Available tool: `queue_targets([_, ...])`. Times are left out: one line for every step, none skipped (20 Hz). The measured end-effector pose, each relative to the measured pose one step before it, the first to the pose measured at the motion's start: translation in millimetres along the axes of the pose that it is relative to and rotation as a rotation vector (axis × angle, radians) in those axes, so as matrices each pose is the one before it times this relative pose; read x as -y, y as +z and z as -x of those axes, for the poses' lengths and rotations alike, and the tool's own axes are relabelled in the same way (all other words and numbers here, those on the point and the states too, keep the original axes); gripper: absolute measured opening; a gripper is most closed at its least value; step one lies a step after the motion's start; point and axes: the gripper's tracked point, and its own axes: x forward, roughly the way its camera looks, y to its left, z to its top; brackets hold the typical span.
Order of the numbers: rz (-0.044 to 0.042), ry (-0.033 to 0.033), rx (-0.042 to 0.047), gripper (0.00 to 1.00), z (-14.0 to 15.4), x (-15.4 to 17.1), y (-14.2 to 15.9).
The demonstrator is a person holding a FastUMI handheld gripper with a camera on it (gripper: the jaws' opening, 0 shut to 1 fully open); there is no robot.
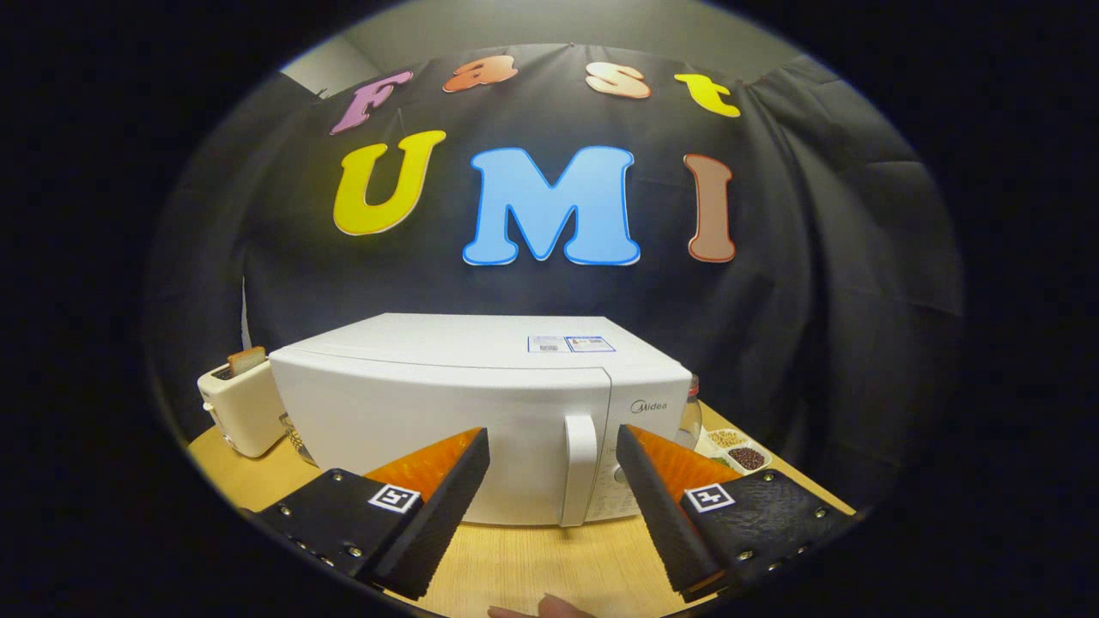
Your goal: Open the microwave, put the food inside, and close the microwave door.
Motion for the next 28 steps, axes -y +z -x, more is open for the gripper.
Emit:
queue_targets([-0.00968,-0.00164,-0.01022,0.97,-5.56,0.82,-2.48])
queue_targets([-0.00268,-0.00555,-0.00558,0.97,-6.53,2.14,-3.07])
queue_targets([0.00055,-0.01236,-0.00247,0.97,-5.6,3.14,-1.77])
queue_targets([-0.00349,-0.00507,0.00642,0.97,-5.26,3.39,-0.37])
queue_targets([-0.00826,-0.00029,-0.0051,0.96,-5.56,1.82,-0.74])
queue_targets([-0.02065,0.00946,-0.00884,0.91,-4.44,1.66,-3.81])
queue_targets([-0.02536,0.01706,-0.01409,0.85,-4.33,-2.06,-2.48])
queue_targets([-0.01762,0.01024,-0.01238,0.85,-5.22,-0.94,-3.55])
queue_targets([-0.00036,-0.00285,-0.00311,0.78,0.37,1.26,-1.06])
queue_targets([0.01416,-0.00789,0.00504,0.73,-1.1,2.39,0.32])
queue_targets([0.02792,-0.03717,0.00383,0.7,-1.73,9.51,-0.69])
queue_targets([0.01141,0.00566,0.00346,0.54,-4.49,-2.72,-0.58])
queue_targets([0.00729,0.01709,-0.00779,0.39,2.76,-0.23,-0.83])
queue_targets([-0.00542,-0.00255,-0.00918,0.39,-1.47,2.19,-3.1])
queue_targets([0.00717,-0.00914,-0.00178,0.35,0.07,-1.53,-0.66])
queue_targets([0.00872,-0.00226,-0.00954,0.26,0.36,-2.18,-0.3])
queue_targets([-0.00217,0.0022,-0.00707,0.26,1.85,1.06,0.5])
queue_targets([-0.02392,-0.00532,-0.00865,0.26,1.11,-0.42,-0.3])
queue_targets([-0.00601,-0.00011,-0.00548,0.14,-1.55,-0.79,1.13])
queue_targets([-0.009,0.00125,-0.01047,0.14,1.54,2.78,-2.17])
queue_targets([-0.01374,0.00242,-0.00913,0.14,0.58,-0.91,-1.0])
queue_targets([-0.01766,-0.0002,-0.0069,0.14,0.66,-0.76,-0.93])
queue_targets([-0.01288,-0.00077,0.00146,0.14,0.42,0.16,1.41])
queue_targets([-0.0009,-0.00764,0.00275,0.14,0.36,-1.53,-1.9])
queue_targets([0.00781,-0.00874,0.00836,0.09,1.17,-0.44,1.83])
queue_targets([0.00687,-0.00366,0.00212,0.09,0.46,1.89,-0.77])
queue_targets([0.00081,0.00133,-0.00118,0.09,-0.49,-0.92,0.53])
queue_targets([-0.00461,0.00379,-0.00435,0.09,1.92,-0.59,-1.02])
